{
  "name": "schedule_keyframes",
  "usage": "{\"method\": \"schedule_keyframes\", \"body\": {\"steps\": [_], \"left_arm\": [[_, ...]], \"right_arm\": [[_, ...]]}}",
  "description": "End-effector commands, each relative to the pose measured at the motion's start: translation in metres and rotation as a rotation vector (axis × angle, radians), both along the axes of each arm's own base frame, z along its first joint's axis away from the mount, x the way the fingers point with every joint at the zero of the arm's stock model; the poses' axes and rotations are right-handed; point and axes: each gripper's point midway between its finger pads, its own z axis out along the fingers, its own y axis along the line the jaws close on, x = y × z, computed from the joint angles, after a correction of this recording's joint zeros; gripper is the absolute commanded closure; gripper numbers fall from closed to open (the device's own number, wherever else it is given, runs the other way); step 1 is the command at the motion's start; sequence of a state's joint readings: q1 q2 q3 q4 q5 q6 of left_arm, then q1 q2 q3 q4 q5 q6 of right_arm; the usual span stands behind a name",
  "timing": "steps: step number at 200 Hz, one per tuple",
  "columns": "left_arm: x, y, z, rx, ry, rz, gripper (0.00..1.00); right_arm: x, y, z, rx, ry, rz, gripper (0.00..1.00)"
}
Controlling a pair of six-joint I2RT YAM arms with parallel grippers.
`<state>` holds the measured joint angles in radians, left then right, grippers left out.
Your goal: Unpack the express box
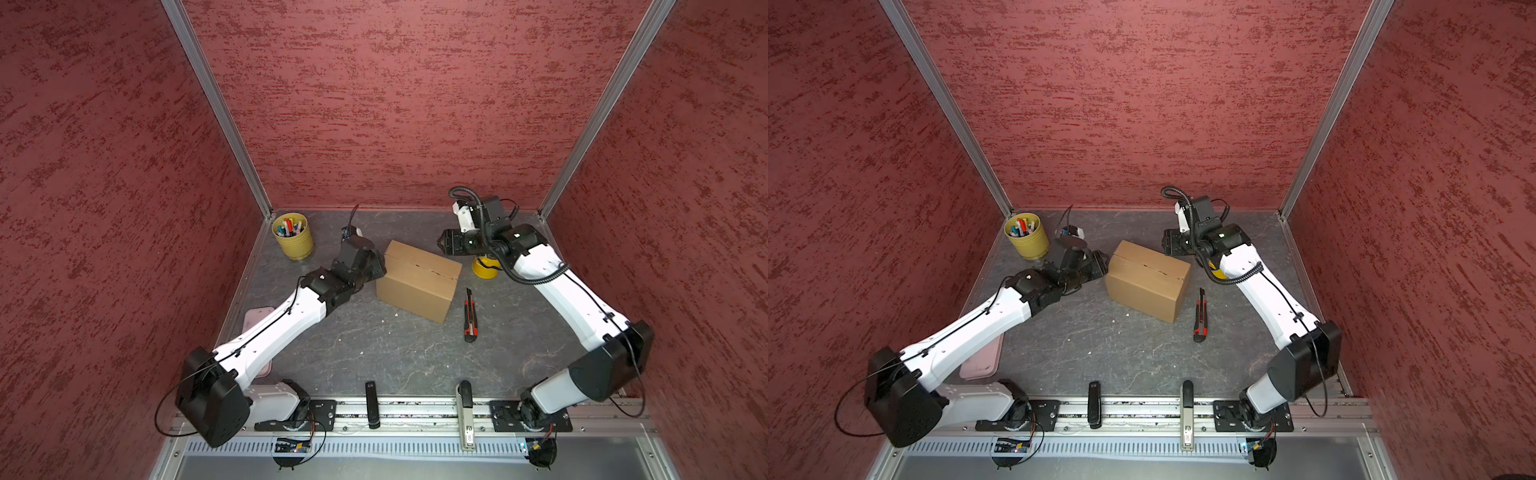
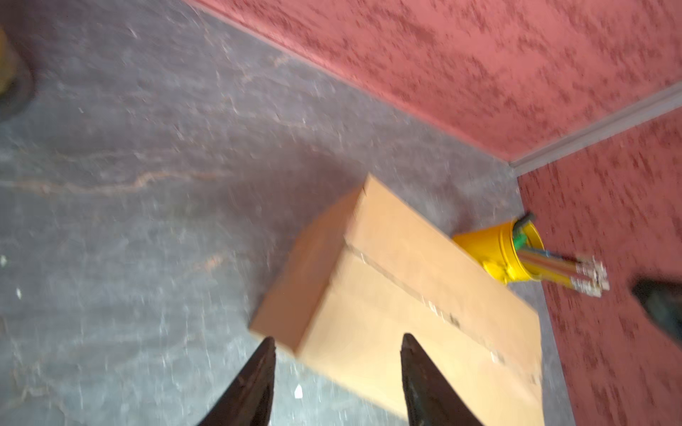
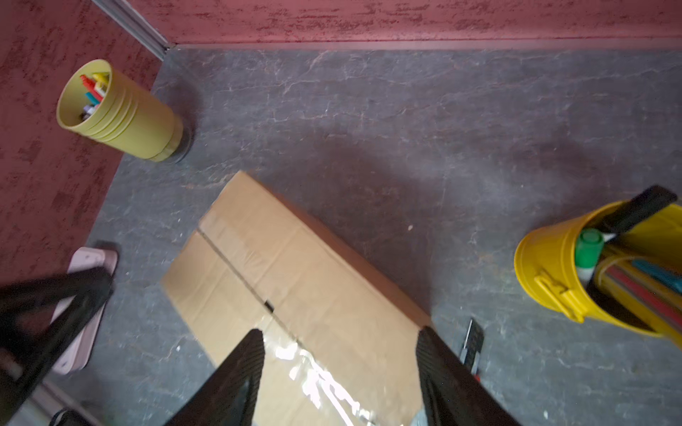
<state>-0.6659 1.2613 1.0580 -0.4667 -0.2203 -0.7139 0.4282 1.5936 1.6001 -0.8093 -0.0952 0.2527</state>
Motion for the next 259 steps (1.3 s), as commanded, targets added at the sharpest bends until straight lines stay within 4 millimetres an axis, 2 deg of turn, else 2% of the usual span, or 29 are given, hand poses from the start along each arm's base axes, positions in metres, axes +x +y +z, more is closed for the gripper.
{"method": "schedule_keyframes", "body": {"steps": [1, 19, 37, 77, 126, 187, 245, 259], "left_arm": [[-0.033, 0.008, -0.020, 0.073, 0.063, 0.050, 0.45], [-0.053, -0.001, -0.030, 0.103, 0.091, 0.034, 0.45], [-0.064, -0.008, -0.044, 0.114, 0.116, 0.022, 0.45], [-0.060, -0.025, -0.068, 0.096, 0.135, -0.001, 0.45], [-0.027, -0.045, -0.088, 0.028, 0.167, -0.050, 0.45], [0.014, -0.040, -0.097, -0.006, 0.155, -0.026, 0.45], [0.025, -0.020, -0.094, -0.038, 0.142, 0.007, 0.45], [0.022, -0.017, -0.091, -0.043, 0.138, 0.005, 0.45]], "right_arm": [[0.025, -0.005, -0.010, -0.050, -0.016, 0.023, 0.32], [0.042, -0.005, -0.025, -0.037, 0.003, 0.030, 0.32], [0.054, -0.005, -0.040, -0.029, 0.029, 0.034, 0.33], [0.059, -0.003, -0.070, -0.052, 0.097, 0.054, 0.34], [0.045, 0.000, -0.084, -0.012, 0.143, 0.054, 0.36], [0.019, 0.005, -0.094, -0.007, 0.198, 0.046, 0.38], [-0.012, 0.028, -0.093, 0.031, 0.213, 0.041, 0.38], [-0.014, 0.021, -0.094, 0.007, 0.196, -0.016, 0.38]]}}
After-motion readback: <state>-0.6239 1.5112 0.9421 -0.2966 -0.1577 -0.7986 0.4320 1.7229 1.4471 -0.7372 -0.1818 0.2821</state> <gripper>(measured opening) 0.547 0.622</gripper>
